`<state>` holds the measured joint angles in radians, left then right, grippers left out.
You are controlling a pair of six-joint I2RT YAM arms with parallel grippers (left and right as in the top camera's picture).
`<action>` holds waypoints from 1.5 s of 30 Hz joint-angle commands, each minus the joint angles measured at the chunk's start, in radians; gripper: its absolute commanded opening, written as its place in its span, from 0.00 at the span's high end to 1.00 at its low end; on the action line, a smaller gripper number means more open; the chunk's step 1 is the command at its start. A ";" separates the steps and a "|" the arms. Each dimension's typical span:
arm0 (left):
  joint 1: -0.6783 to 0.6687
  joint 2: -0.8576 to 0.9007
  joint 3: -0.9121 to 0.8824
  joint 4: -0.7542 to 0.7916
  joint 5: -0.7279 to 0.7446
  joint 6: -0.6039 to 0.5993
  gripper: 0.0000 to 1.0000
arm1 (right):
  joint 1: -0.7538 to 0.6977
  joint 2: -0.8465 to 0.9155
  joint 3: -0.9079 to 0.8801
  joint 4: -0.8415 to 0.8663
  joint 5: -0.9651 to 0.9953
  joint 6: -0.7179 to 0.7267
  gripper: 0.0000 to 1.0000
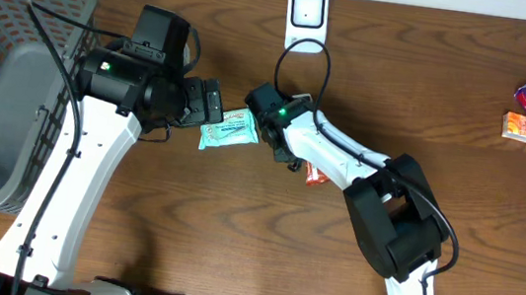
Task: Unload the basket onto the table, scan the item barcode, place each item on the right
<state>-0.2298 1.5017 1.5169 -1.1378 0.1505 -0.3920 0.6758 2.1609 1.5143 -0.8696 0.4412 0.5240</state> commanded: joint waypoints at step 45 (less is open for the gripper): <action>0.002 0.001 0.005 -0.002 -0.010 0.003 0.02 | -0.300 -0.126 0.013 -0.028 -0.536 -0.333 0.62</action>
<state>-0.2302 1.5017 1.5169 -1.1378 0.1505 -0.3920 0.2726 2.0785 1.5097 -0.8902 -0.4740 0.1150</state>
